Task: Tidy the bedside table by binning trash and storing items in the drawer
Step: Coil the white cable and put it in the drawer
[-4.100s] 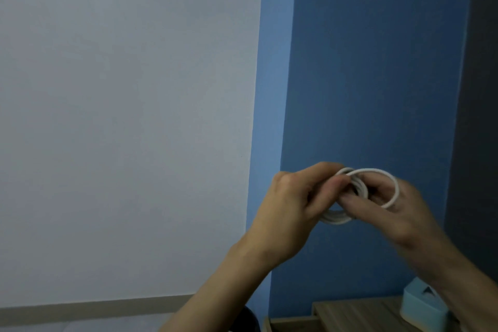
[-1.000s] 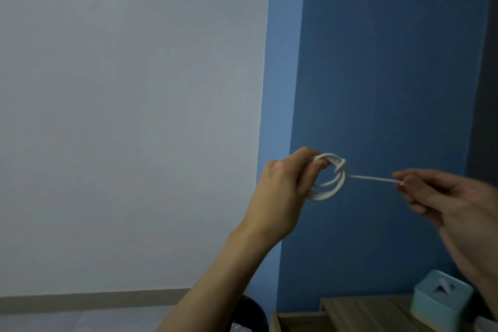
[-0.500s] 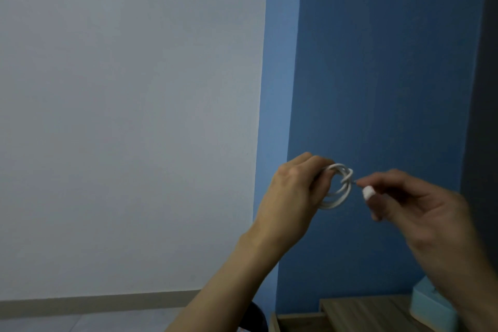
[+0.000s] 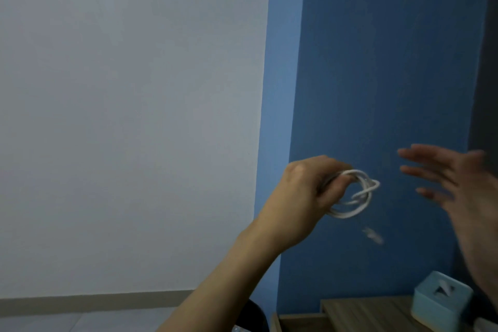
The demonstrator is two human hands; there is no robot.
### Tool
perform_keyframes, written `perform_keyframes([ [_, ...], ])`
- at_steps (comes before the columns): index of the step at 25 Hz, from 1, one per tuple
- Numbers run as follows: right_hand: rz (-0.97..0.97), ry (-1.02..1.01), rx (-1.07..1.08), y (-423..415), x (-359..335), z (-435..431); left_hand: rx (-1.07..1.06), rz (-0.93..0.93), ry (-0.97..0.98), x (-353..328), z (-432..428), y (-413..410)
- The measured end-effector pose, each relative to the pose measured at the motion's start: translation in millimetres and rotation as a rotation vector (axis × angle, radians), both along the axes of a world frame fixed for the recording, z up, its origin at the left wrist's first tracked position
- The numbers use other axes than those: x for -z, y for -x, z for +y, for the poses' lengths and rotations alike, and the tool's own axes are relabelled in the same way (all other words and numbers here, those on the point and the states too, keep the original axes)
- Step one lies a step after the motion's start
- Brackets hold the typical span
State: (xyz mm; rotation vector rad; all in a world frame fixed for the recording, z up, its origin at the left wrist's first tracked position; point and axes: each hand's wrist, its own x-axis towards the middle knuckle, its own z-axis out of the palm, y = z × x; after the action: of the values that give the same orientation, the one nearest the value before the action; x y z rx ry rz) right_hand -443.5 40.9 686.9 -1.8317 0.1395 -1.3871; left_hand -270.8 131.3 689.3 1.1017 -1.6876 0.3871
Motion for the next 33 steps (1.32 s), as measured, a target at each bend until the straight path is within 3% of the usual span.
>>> perform_keyframes([
  [3, 0.337, 0.295, 0.131, -14, -2, 23, -0.017, -0.081, 0.000, 0, -2, 5],
  [10, 0.323, 0.361, 0.303, -16, 1, 26, 0.260, 0.307, -0.177, 6, 9, 6],
  [15, 0.194, 0.413, 0.499, -17, 1, 21, 0.098, 0.167, -0.199, 8, 19, -4],
  [18, 0.171, 0.373, 0.527, -19, 4, 17, 0.086, 0.198, -0.148, 14, 25, 1],
  [21, 0.221, 0.393, 0.484, -19, 5, 17, 0.202, 0.367, -0.330, 11, 32, 6],
  [23, 0.282, 0.448, 0.451, -22, 3, 21, 0.153, 0.317, -0.454, 6, 29, 8],
  [26, 0.294, 0.493, 0.429, -24, 1, 26, 0.085, 0.119, -0.340, 5, 17, 17],
  [27, 0.271, 0.454, 0.387, -23, 2, 27, 0.096, 0.122, -0.283, 6, 15, 19],
  [30, 0.200, 0.183, 0.001, -19, 4, 31, 0.129, 0.237, -0.149, 8, 12, 17],
  [33, 0.205, 0.144, 0.001, -10, 11, 25, 0.090, 0.294, -0.101, 8, 10, 6],
])
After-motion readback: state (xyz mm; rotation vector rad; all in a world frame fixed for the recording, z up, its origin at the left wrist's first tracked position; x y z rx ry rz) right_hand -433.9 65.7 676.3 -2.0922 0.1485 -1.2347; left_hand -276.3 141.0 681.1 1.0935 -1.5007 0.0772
